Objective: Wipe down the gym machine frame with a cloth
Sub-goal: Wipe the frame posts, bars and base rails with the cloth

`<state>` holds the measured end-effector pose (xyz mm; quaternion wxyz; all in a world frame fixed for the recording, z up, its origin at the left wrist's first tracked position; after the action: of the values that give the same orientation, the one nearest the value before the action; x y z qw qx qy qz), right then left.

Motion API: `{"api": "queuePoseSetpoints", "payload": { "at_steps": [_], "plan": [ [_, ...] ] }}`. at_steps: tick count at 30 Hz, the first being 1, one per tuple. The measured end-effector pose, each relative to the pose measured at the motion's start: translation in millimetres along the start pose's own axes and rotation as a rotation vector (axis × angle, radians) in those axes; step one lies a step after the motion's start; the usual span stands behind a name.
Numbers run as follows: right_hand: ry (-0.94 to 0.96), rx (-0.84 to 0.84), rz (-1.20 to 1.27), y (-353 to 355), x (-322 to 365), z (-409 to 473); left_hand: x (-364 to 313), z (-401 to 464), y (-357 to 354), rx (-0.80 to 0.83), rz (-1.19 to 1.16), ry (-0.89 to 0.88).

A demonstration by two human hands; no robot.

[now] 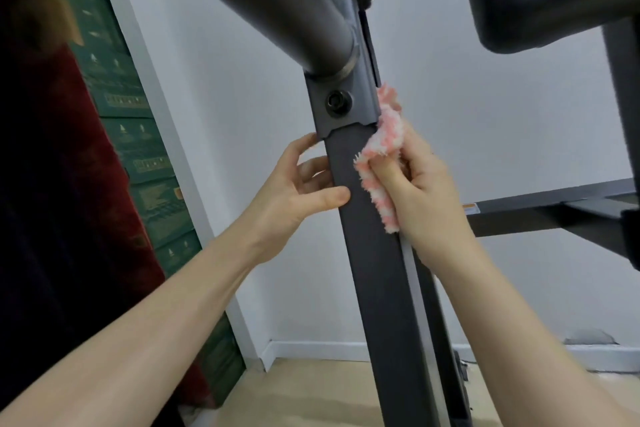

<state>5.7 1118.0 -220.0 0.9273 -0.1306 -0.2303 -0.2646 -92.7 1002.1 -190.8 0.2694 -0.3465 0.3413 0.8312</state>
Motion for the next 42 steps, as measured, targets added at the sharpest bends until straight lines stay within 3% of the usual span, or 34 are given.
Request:
{"api": "queuePoseSetpoints", "payload": {
  "at_steps": [4,12,17,22,27,33,39,42],
  "plan": [
    [-0.001,0.186,0.021,11,3,17,-16,7,3,0.088,0.088,-0.032],
    [-0.028,0.383,-0.017,9,2,56,-15,10,1,0.036,-0.030,-0.035],
    [0.055,0.284,-0.128,0,7,44,-16,9,-1,0.005,-0.051,-0.034],
    [0.087,0.233,-0.061,-7,26,32,-14,7,-3,-0.023,-0.037,-0.012],
    [-0.216,0.270,-0.069,-5,2,-48,-8,4,-10,-0.116,-0.076,-0.001],
    [-0.195,0.156,-0.061,-12,6,-21,2,-1,-22,-0.213,-0.137,-0.019],
    [-0.434,0.099,0.047,-9,-20,-119,3,0,-24,-0.292,-0.147,-0.113],
    [-0.364,0.042,-0.081,-5,-27,-119,6,-1,-28,-0.300,-0.158,-0.145]
  ]
}}
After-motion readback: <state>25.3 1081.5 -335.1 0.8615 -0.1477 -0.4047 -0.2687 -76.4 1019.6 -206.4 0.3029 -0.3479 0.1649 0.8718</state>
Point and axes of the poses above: each hand's wrist, its own z-axis towards the middle knuckle, its own y-axis out of the back of the hand, x = y × z, the point moved 3 cm from there along z, towards the middle knuckle, and after that the axes turned 2 degrees about z, right-handed, at the moved point
